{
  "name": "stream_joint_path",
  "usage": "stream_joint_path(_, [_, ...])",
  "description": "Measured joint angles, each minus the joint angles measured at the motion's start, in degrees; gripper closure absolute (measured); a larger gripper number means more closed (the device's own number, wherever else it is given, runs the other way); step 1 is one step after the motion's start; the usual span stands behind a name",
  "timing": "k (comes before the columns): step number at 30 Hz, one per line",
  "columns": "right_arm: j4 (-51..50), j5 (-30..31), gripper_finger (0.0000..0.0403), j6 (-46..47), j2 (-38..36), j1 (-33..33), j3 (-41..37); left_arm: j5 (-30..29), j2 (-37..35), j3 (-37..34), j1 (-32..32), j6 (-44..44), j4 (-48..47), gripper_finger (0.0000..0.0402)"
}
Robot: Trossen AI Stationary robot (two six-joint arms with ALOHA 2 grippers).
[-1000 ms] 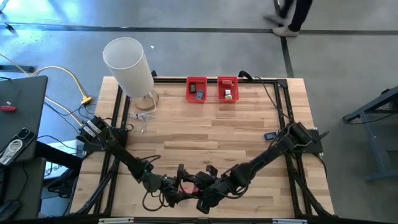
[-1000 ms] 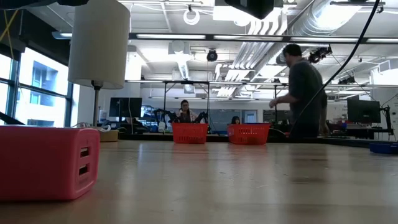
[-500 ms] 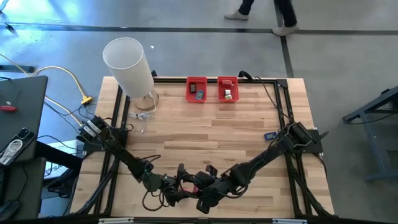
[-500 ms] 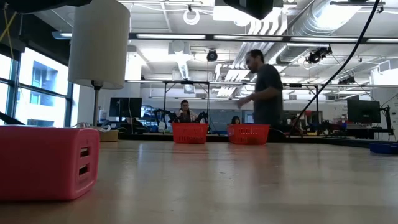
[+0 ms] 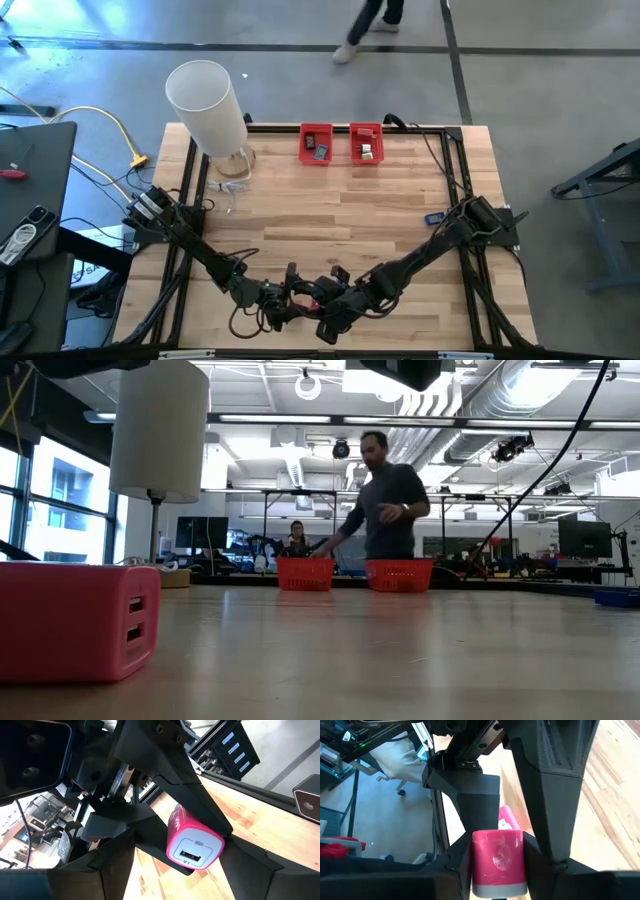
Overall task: Pick & Place Office items
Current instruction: Put the pink white charger adapter into the right red bin
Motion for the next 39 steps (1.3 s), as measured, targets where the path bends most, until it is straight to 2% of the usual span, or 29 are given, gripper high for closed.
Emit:
stream_joint_path(16, [-0.6, 0.5, 0.0282, 0.5, -0.1, -0.1, 0.2, 0.3, 0.0, -0.1, -1.4, 1.7, 2.9, 0.0142])
stream_joint_path(21, [-0.5, 0.6, 0.0273, 0.6, -0.1, -0.1, 0.2, -1.5, 0.1, -0.1, -1.5, 1.7, 3.9, 0.0142])
stream_joint_path(25, [-0.2, 0.5, 0.0282, 0.7, -0.1, -0.1, 0.2, 0.4, 0.1, -0.1, -1.5, 1.7, 4.5, 0.0142])
stream_joint_path(31, [0.9, 0.2, 0.0274, 0.5, -0.1, -0.2, 0.1, 2.9, 0.1, -0.1, -1.5, 1.7, 5.1, 0.0142])
stream_joint_path(33, [0.9, 1.9, 0.0273, 0.4, -0.1, -0.4, 0.1, 3.9, 0.1, 0.0, -1.5, 1.9, 6.2, 0.0142])
stream_joint_path(39, [1.2, 2.1, 0.0282, 0.0, -0.1, -1.0, 0.1, 2.2, 0.0, 0.0, -1.9, 3.1, 9.5, 0.0142])
